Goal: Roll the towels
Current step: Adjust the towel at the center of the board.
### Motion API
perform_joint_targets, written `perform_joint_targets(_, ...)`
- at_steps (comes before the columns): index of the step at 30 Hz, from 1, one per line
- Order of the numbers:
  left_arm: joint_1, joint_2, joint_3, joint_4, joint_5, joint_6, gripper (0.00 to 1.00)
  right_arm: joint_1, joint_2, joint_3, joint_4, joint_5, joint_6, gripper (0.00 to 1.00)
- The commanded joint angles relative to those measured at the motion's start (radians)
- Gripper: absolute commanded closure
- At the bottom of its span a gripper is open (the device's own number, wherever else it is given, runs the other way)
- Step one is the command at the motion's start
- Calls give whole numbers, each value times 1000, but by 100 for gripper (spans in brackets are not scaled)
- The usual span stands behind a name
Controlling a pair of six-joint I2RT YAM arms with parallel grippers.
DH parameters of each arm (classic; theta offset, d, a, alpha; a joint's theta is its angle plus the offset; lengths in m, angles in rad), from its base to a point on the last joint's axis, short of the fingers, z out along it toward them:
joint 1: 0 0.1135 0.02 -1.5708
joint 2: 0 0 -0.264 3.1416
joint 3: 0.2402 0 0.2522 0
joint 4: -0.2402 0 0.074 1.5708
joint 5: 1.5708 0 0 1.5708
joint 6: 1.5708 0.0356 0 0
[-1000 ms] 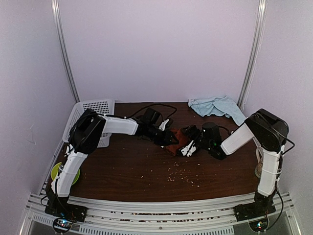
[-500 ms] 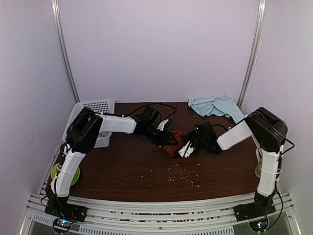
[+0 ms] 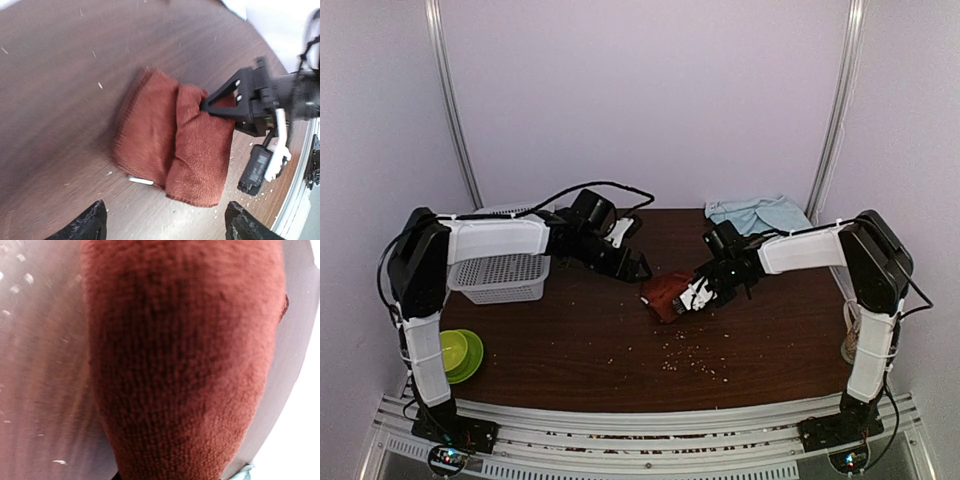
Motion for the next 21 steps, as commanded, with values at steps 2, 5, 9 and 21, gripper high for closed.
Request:
perform_joint_targets(2, -23, -133, -113, 117, -105, 108, 17, 12, 70, 148, -454, -67, 133, 73)
perform_joint_targets(5, -60, -169, -163, 157, -131, 138, 16, 12, 147, 270, -619, -83, 192, 74)
perform_joint_targets(9, -116, -191, -214, 213, -166, 152, 12, 15, 272, 470, -835, -115, 282, 76)
perform_joint_targets(21, -143, -112, -223, 240, -327, 114, 2, 8, 568, 870, -1113, -59, 423, 70)
